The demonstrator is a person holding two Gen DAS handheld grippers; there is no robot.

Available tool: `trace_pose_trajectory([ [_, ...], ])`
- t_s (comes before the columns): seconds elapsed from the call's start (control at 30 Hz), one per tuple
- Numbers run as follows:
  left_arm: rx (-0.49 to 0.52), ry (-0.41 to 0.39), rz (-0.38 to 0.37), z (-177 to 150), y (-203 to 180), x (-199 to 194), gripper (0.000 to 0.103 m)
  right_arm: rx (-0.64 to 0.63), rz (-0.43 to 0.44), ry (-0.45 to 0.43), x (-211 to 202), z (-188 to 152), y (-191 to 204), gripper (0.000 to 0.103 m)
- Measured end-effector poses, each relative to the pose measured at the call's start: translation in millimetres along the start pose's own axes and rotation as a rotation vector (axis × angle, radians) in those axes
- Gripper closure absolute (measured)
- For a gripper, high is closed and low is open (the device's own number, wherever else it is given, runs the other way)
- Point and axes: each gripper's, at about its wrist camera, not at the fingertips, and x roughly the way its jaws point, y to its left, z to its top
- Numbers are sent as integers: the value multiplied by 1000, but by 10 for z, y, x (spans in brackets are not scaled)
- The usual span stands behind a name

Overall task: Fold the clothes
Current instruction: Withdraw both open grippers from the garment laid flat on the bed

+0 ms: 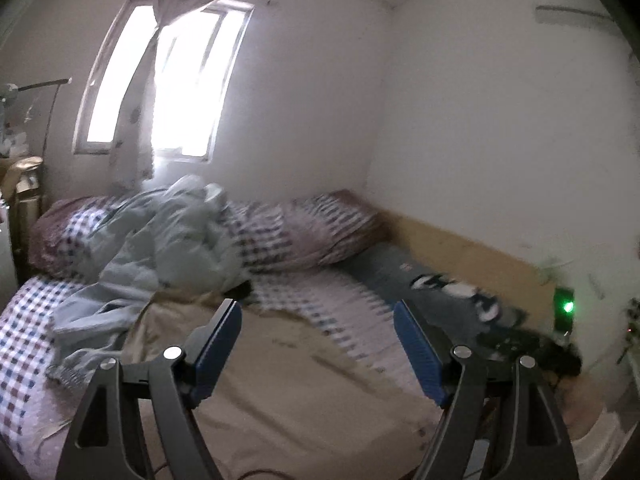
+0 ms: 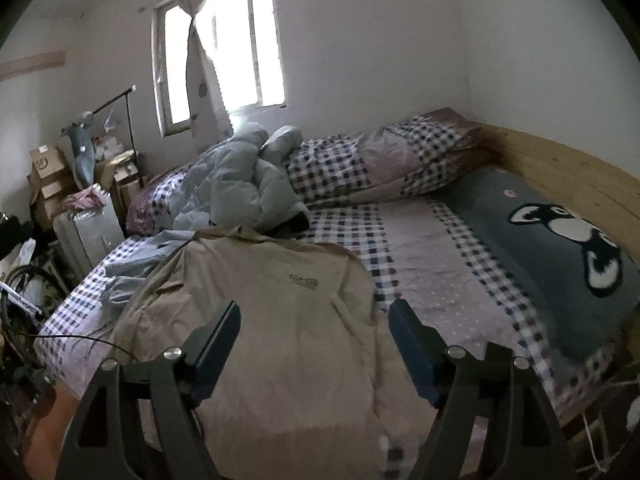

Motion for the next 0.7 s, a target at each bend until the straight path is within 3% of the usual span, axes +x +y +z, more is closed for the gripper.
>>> trace_pose_trajectory([
  [0.13,41,-21,-61,97,-330,-62,18,62,-56,-38,-471,-58,-376,19],
  [0.27,73,30,-108,-58,-631,201,18,65,-118,-55,-786,-162,-659,19],
  [0.53,124,210,-137,-976,-1339,1265,18,165,-215,-50,-895,-576,-1200,18],
  [0.7,213,245,-104,-1632,-1802,1812,18,209,-234,-32,-893,-832,-1435,18],
])
